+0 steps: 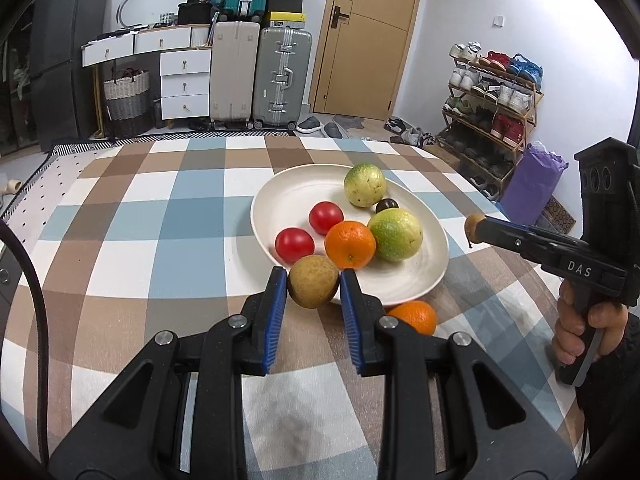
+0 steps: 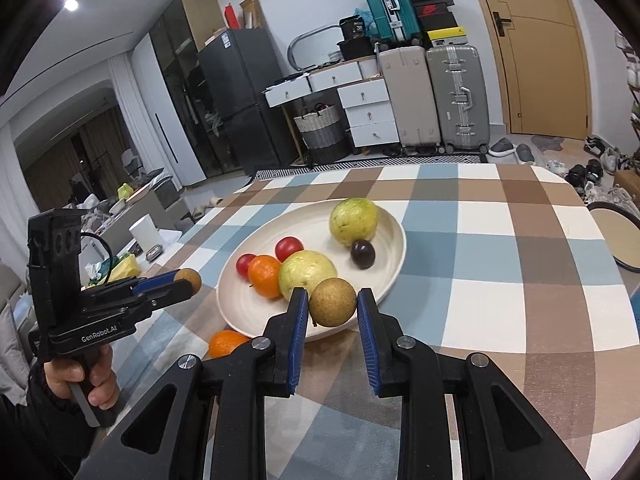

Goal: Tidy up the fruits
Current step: 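Carry both brown fruits onto the cream plate and open both grippers, then withdraw both grippers toward the orange and the dark plum, then close the right gripper on the dark plum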

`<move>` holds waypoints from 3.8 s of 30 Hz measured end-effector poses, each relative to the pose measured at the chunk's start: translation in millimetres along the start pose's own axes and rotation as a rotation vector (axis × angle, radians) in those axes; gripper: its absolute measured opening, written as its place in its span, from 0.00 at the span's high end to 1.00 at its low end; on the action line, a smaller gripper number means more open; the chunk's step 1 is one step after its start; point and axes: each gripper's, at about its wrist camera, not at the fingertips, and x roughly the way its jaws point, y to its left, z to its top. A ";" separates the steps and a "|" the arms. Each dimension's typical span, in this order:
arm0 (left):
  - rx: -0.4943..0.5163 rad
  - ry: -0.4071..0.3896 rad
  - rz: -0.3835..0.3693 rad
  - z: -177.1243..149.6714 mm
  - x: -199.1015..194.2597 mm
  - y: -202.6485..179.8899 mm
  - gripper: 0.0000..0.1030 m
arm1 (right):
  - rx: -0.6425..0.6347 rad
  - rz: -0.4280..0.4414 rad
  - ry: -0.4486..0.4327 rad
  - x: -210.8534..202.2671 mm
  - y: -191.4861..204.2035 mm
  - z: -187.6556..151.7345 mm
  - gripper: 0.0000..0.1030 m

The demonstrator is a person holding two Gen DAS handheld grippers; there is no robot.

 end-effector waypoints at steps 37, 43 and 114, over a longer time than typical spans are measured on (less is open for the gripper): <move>0.020 0.021 0.031 21.3 52.2 -9.4 0.76 | 0.051 -0.068 0.027 34.8 -5.0 10.1 0.75; 0.015 0.010 0.034 20.3 49.4 -8.5 0.76 | 0.042 -0.080 0.031 37.0 -4.1 10.4 0.75; 0.050 0.049 -0.004 -5.1 7.9 -25.7 0.01 | -0.265 0.126 0.349 44.3 69.8 -41.3 0.42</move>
